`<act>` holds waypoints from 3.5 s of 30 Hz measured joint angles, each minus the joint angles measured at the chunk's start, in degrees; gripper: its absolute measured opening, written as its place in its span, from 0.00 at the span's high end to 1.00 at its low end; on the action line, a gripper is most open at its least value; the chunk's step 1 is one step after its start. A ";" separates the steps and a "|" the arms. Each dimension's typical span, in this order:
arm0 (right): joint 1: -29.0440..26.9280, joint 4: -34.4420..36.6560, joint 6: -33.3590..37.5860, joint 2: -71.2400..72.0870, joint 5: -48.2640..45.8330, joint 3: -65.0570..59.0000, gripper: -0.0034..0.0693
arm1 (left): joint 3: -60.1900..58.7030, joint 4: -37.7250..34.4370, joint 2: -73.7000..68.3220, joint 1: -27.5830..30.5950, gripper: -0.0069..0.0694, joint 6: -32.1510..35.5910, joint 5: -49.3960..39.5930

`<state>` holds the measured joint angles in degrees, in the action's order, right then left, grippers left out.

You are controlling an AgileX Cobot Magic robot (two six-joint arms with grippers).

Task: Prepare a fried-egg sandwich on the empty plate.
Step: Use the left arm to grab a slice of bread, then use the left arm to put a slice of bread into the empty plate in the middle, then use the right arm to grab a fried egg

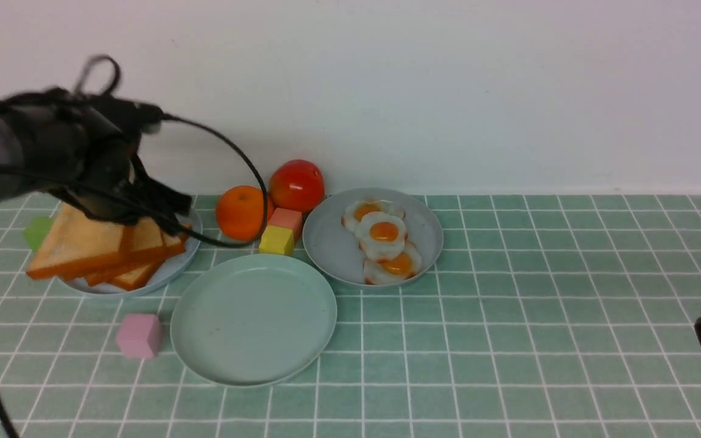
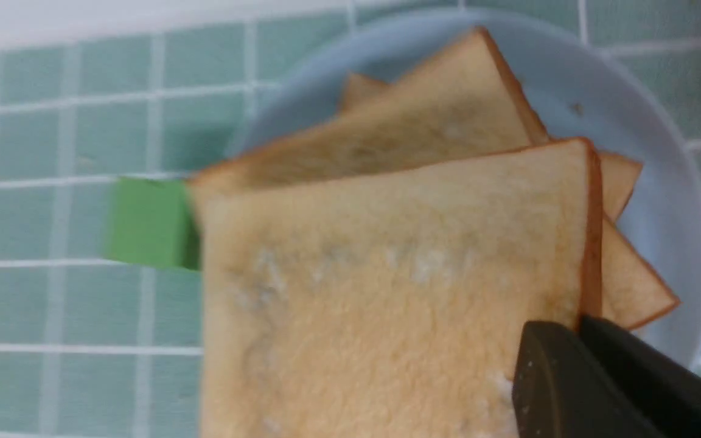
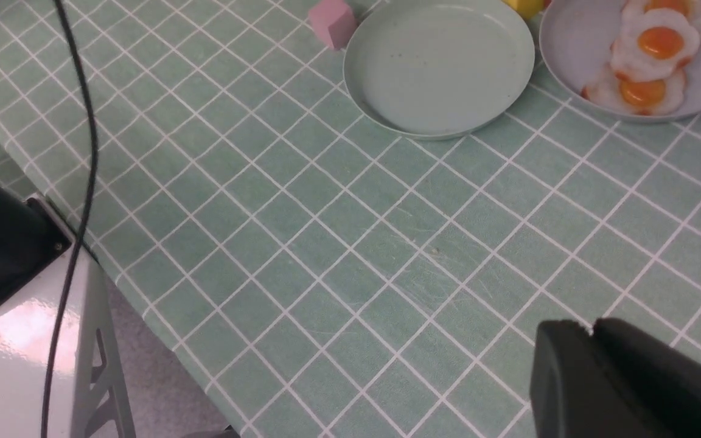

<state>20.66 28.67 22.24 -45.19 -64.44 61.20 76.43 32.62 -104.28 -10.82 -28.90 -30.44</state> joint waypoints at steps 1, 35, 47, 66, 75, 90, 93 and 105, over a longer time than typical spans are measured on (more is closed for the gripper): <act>0.00 0.00 0.10 0.00 0.00 0.00 0.85 | 0.00 -0.04 1.53 -0.54 0.90 1.07 -1.07; 0.00 -1.70 -1.18 -2.82 4.46 0.00 0.54 | -0.51 -12.49 -2.92 -26.00 0.41 11.85 -6.71; 0.00 2.11 -2.88 -30.85 12.18 2.99 0.54 | -9.74 -16.29 38.44 -29.54 0.93 7.67 -5.84; -7.43 14.79 -2.82 -73.84 18.67 34.00 0.47 | -45.02 -14.48 80.18 -29.54 0.93 -4.61 15.09; -7.49 16.76 -2.82 -87.98 20.34 46.61 0.47 | -45.08 -14.33 80.18 -29.54 0.93 -5.33 16.13; -7.49 21.35 -2.74 -93.58 24.65 50.65 0.47 | -45.20 -14.33 80.18 -29.54 0.93 -5.99 15.33; -7.49 21.76 -1.55 -93.90 25.89 50.65 0.47 | -45.20 -14.33 80.18 -29.54 0.93 -6.14 15.33; -7.49 26.18 0.65 -94.97 27.22 50.96 0.48 | -45.20 -14.33 80.18 -29.54 0.93 -7.21 15.10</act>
<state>13.17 54.85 22.89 -140.16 -37.22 112.16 31.24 18.30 -24.09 -40.36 -36.11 -15.33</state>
